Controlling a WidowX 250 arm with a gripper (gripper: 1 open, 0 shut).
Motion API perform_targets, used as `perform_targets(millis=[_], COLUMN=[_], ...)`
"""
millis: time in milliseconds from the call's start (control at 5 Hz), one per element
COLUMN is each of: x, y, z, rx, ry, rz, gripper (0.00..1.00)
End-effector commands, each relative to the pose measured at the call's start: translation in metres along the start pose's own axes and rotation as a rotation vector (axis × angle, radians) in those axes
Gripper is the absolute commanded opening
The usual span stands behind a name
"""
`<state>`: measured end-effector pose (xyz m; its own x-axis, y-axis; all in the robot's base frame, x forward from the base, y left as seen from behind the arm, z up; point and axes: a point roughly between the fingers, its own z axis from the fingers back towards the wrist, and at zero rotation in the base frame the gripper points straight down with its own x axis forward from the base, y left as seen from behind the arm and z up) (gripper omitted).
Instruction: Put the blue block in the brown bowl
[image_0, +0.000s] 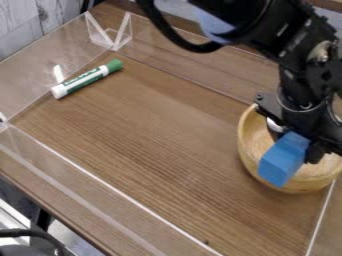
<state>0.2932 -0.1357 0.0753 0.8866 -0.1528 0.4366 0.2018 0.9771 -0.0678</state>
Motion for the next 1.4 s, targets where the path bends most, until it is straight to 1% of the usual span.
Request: perform_targets(millis=[0, 200, 1200], x=[0.0095, 0.0098, 0.0084], y=[-0.0047, -0.0042, -0.0032], z=[0.0118, 0.0107, 0.0064], rx=[-0.024, -0.026, -0.035], ry=[-0.062, -0.068, -0.079], rz=[-0.012, -0.018, -0.038], gripper=[0.0, 0.0, 0.0])
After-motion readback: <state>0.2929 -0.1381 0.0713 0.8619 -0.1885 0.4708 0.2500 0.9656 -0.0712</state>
